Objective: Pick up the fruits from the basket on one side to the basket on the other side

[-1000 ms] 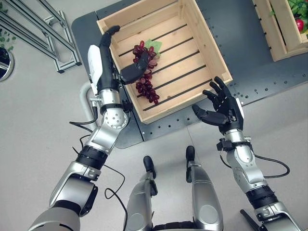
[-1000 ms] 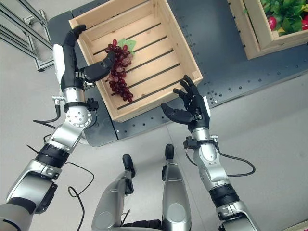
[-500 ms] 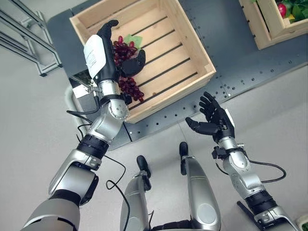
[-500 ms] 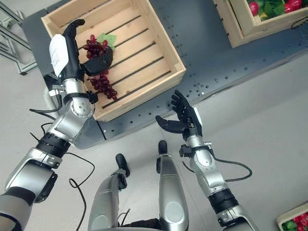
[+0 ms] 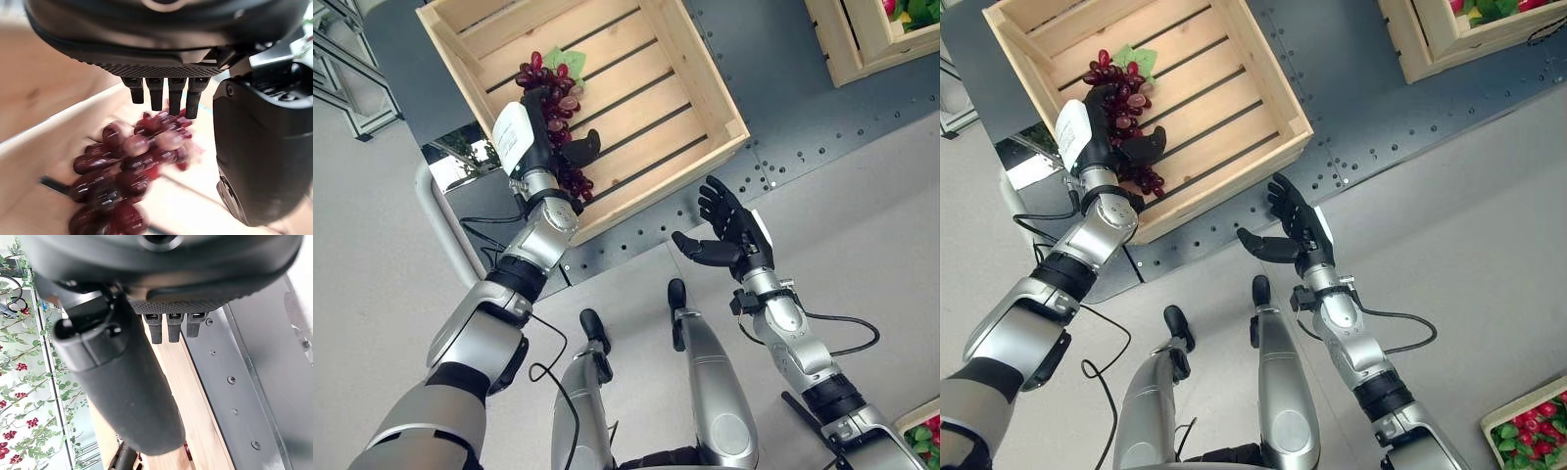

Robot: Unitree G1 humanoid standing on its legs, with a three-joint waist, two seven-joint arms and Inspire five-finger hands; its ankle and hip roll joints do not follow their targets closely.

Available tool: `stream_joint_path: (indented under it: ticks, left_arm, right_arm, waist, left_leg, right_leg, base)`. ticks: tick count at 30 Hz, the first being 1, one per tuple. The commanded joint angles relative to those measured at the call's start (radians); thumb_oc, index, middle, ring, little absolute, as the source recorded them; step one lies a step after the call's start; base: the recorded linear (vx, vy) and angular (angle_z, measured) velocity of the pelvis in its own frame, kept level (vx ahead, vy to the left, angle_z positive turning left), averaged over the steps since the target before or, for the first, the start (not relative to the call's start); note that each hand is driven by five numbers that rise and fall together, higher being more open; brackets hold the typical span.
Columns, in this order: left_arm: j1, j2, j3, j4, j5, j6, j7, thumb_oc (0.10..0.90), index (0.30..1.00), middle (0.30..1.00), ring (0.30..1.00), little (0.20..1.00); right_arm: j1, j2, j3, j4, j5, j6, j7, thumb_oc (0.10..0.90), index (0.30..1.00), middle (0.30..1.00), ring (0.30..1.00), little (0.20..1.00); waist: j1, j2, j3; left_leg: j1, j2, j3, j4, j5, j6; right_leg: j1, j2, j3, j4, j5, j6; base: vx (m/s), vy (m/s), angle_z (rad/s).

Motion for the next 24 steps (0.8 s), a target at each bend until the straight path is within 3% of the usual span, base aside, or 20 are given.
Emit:
stream_joint_path:
  ticks: [1, 6, 9, 14, 24]
  left_arm:
    - [-0.142, 0.091, 0.026, 0.058, -0.004, 0.051, 0.094, 0.800, 0.900, 0.900, 0.900, 0.900]
    - [-0.148, 0.090, 0.031, 0.113, -0.054, 0.075, 0.102, 0.800, 0.900, 0.900, 0.900, 0.900]
    - [-0.152, 0.071, 0.045, 0.144, -0.104, 0.058, 0.109, 0.800, 0.900, 0.900, 0.900, 0.900]
    - [-0.153, 0.051, 0.050, 0.135, -0.154, 0.094, 0.101, 0.800, 0.900, 0.900, 0.900, 0.900]
    - [-0.115, 0.004, 0.065, 0.160, -0.289, 0.246, 0.056, 0.800, 0.900, 0.900, 0.900, 0.900]
  right_arm:
    - [-0.034, 0.005, -0.024, -0.108, -0.016, -0.076, -0.060, 0.800, 0.900, 0.900, 0.900, 0.900]
    - [-0.045, 0.006, -0.016, -0.116, -0.011, -0.092, -0.069, 0.800, 0.900, 0.900, 0.900, 0.900]
    - [-0.074, 0.021, -0.009, -0.119, -0.016, -0.095, -0.099, 0.800, 0.900, 0.900, 0.900, 0.900]
    - [-0.100, 0.030, -0.014, -0.117, -0.024, -0.082, -0.124, 0.800, 0.900, 0.900, 0.900, 0.900]
    - [-0.116, 0.033, -0.027, -0.115, -0.034, -0.066, -0.157, 0.800, 0.900, 0.900, 0.900, 0.900]
  waist:
    - [-0.003, -0.062, -0.013]
    - [-0.004, -0.071, -0.013]
    - [-0.001, -0.079, -0.013]
    - [0.005, -0.076, -0.013]
    - [0.010, -0.065, -0.013]
  left_leg:
    - [-0.040, -0.021, 0.068, 0.066, -0.020, 0.055]
    - [-0.046, -0.022, 0.064, 0.058, -0.013, 0.052]
    - [-0.052, -0.021, 0.062, 0.052, -0.009, 0.049]
    - [-0.070, -0.025, 0.055, 0.046, 0.000, 0.050]
    - [-0.082, -0.034, 0.043, 0.030, 0.012, 0.053]
  right_leg:
    - [0.066, 0.039, 0.027, -0.071, 0.017, -0.007]
    - [0.060, 0.044, 0.026, -0.075, 0.019, -0.008]
    - [0.054, 0.046, 0.018, -0.076, 0.019, -0.011]
    - [0.036, 0.048, 0.013, -0.079, 0.026, -0.013]
    - [0.024, 0.049, 0.000, -0.082, 0.028, -0.015]
  base:
    - [0.00, 0.000, 0.00]
    - [0.00, -0.010, 0.00]
    - [-0.01, -0.051, 0.00]
    - [0.00, -0.016, 0.01]
    - [0.00, -0.003, 0.00]
